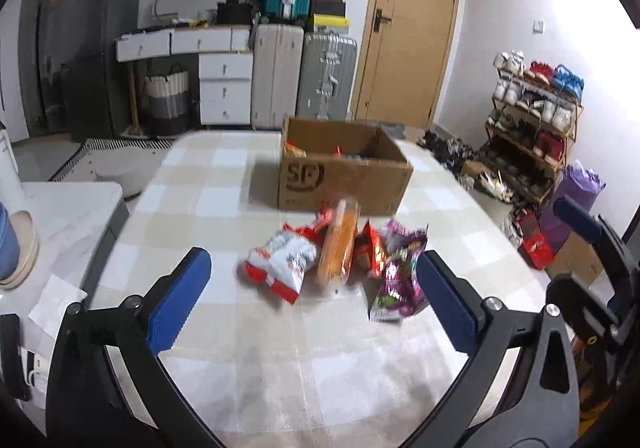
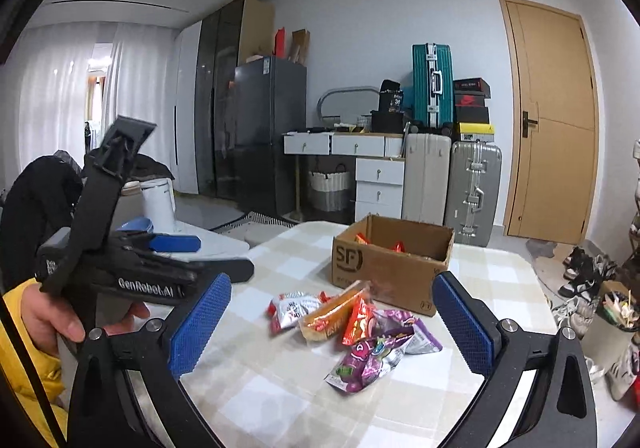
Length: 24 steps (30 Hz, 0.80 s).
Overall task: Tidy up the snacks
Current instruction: 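Withdraw both tools from the box toward the snack pile, then grasp the orange bread roll with the left tool while the right tool reaches the purple bag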
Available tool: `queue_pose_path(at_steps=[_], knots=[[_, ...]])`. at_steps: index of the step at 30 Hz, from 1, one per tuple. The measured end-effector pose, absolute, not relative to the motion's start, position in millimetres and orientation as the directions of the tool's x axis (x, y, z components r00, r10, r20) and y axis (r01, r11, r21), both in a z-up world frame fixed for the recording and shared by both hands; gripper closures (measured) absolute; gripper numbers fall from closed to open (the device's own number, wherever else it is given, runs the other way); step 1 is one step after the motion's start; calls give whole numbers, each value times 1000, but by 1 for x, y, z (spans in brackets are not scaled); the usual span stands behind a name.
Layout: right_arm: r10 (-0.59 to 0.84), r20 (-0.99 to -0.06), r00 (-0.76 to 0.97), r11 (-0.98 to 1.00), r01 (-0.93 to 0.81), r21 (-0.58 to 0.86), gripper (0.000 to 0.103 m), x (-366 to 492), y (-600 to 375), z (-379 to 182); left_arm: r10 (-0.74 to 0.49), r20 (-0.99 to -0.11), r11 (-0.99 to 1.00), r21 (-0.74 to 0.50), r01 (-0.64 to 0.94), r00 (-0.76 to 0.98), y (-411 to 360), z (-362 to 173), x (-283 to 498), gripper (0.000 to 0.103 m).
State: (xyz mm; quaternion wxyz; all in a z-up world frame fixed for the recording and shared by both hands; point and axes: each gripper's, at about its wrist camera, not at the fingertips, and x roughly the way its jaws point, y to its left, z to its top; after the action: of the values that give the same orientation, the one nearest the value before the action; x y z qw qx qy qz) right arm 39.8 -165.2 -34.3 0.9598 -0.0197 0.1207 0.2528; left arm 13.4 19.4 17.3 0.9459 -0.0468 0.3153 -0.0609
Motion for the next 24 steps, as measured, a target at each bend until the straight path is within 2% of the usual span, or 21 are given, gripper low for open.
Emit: queue_pose_path(at_steps=[8,16,24], knots=[[538,-346,769,843,-502,194,1,82,-176,-75,-181,-651,983,-134,123,737,6,-33,69,1],[538,-386,749,843,-475,253,1,116,-186,-109,-209,-693,978,-130,165,690,0,-67,124,1],[585,-437,684,803,-408,435,1,162,-203,-140,-230,-754,970,-128,205,616,-18,-100,193,1]])
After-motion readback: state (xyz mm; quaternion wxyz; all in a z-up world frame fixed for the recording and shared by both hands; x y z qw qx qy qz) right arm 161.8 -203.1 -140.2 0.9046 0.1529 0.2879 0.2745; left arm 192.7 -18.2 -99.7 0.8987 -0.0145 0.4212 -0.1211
